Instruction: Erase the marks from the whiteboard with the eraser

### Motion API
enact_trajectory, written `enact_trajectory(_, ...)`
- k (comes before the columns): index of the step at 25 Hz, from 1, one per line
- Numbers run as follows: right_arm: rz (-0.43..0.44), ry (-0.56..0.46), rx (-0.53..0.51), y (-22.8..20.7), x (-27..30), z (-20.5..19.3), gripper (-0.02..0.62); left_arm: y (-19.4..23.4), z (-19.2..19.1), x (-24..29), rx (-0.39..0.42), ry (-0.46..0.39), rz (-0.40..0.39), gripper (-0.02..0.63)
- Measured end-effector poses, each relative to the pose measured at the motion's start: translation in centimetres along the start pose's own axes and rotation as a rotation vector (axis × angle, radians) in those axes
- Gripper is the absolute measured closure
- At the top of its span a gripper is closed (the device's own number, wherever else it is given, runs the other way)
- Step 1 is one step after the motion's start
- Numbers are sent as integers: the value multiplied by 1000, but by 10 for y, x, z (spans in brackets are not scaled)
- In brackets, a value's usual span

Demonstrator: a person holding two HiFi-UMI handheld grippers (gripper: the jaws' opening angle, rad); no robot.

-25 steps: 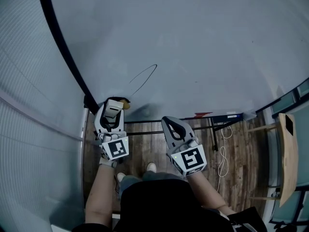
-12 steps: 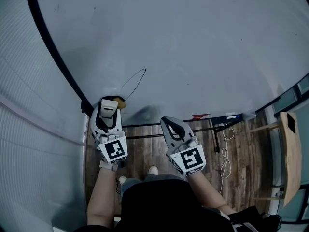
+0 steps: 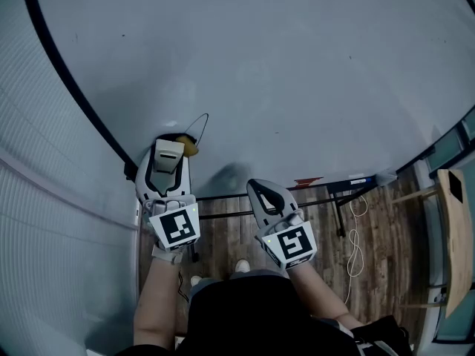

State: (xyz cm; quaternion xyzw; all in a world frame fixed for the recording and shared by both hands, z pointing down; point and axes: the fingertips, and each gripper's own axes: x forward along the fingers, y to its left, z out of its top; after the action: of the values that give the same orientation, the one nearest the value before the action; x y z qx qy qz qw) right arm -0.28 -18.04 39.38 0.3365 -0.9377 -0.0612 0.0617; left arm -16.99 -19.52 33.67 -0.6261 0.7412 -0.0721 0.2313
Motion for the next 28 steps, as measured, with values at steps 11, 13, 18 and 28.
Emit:
enact_trajectory(11,-30,-59,1,-25,-16,14,569,-14,76,21,145,-114,-33,342)
enact_trajectory(13,-39,-62,6,-30,-20,14,569,-18,93,26,172,-138,-42,342)
enact_trajectory(18,-45,-74,16,-33,-27,18,569,-29,120,36,211,-165,-54,342)
enact_trajectory(28,-46,-15,50,-29,-33,-6,569,-41,93,29,197,-175,-41,344)
